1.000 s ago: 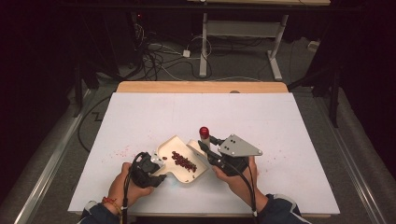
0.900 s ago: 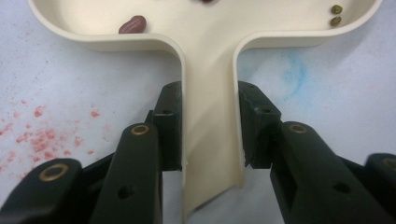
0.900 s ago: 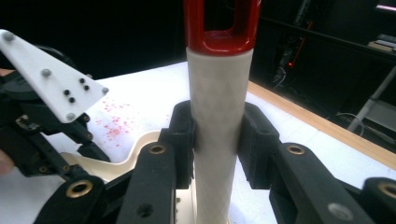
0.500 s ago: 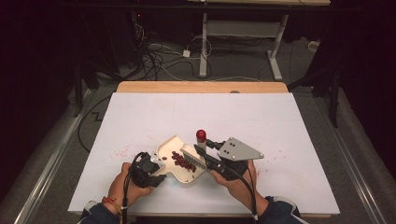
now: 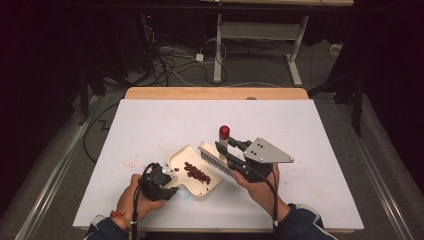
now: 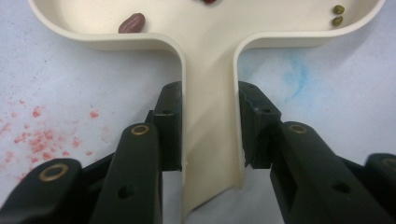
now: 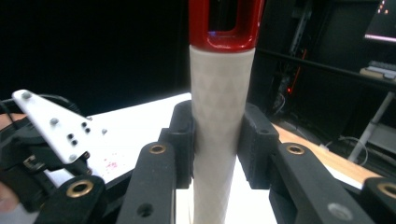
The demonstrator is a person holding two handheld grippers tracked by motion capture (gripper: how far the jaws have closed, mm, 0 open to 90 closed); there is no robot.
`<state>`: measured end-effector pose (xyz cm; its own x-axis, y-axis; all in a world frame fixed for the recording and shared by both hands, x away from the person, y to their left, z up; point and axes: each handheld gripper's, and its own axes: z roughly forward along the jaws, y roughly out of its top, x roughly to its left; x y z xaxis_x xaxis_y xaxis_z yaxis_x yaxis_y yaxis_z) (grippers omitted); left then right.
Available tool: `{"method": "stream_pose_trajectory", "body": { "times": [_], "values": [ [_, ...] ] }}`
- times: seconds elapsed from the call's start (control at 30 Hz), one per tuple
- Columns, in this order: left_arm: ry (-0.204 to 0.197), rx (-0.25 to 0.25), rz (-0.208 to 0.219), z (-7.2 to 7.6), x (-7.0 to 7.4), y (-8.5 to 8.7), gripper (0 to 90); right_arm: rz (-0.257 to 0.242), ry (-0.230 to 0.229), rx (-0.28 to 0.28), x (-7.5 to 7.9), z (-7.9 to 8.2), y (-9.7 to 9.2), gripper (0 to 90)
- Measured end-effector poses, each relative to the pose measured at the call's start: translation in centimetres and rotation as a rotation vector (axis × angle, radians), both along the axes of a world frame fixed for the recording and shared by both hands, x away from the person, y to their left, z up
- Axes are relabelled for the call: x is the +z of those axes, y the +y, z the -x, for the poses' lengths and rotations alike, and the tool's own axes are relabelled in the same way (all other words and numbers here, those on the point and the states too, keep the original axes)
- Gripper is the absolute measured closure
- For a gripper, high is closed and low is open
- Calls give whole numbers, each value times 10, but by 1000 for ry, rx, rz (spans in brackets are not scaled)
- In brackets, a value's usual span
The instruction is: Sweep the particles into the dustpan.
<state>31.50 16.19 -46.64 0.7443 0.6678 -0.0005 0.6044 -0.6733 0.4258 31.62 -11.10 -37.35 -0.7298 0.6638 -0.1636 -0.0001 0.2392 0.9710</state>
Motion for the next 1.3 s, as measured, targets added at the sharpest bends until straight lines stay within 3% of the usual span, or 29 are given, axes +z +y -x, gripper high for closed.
{"method": "stream_pose_trajectory", "body": {
  "times": [0.07,0.27,0.5,0.83,1.1,1.3],
  "values": [
    [-2,1,-3,0,0,-1,634,18,-30,-5,-2,-5,9,698],
    [-2,13,2,-1,0,-5,634,11,1,-2,-7,-23,34,698],
    [0,21,2,-1,1,-8,634,42,12,-16,-21,-30,57,698],
    [4,35,12,-3,1,-10,634,18,53,-14,-21,-17,75,698],
    [9,36,12,-4,1,-10,633,26,53,-25,-21,-6,80,698],
    [9,35,12,-4,0,-9,633,20,80,-18,-19,-3,81,698]
  ]
}}
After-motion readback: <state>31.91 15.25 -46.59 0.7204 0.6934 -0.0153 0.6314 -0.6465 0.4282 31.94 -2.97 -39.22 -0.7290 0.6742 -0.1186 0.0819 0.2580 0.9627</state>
